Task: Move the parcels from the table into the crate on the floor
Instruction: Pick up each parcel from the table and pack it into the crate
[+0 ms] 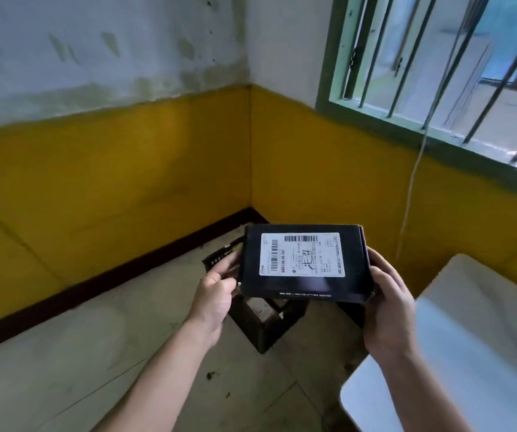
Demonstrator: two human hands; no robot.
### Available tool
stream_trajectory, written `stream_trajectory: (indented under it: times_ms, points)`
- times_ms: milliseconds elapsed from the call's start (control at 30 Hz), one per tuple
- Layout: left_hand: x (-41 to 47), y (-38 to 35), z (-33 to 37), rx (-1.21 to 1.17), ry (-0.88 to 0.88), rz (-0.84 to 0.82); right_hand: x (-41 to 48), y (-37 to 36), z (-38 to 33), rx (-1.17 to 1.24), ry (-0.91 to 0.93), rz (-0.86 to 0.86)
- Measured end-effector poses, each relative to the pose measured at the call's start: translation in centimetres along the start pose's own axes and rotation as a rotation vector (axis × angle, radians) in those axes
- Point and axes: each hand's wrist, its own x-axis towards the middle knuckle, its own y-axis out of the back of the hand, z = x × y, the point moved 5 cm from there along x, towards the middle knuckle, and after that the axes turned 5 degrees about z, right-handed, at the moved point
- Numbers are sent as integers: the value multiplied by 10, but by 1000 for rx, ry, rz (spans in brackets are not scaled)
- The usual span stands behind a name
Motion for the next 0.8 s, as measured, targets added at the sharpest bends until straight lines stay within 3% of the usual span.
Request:
stream_trajectory:
  times_ms: [167, 600, 800]
  points:
    - [56, 61, -3, 11, 95, 112, 16, -60, 56, -123, -73, 52]
    - [263, 90, -45, 264, 232, 66, 163, -147, 169, -194, -177, 173]
    - [353, 97, -82, 465, 368, 52, 221, -167, 242, -307, -344, 257]
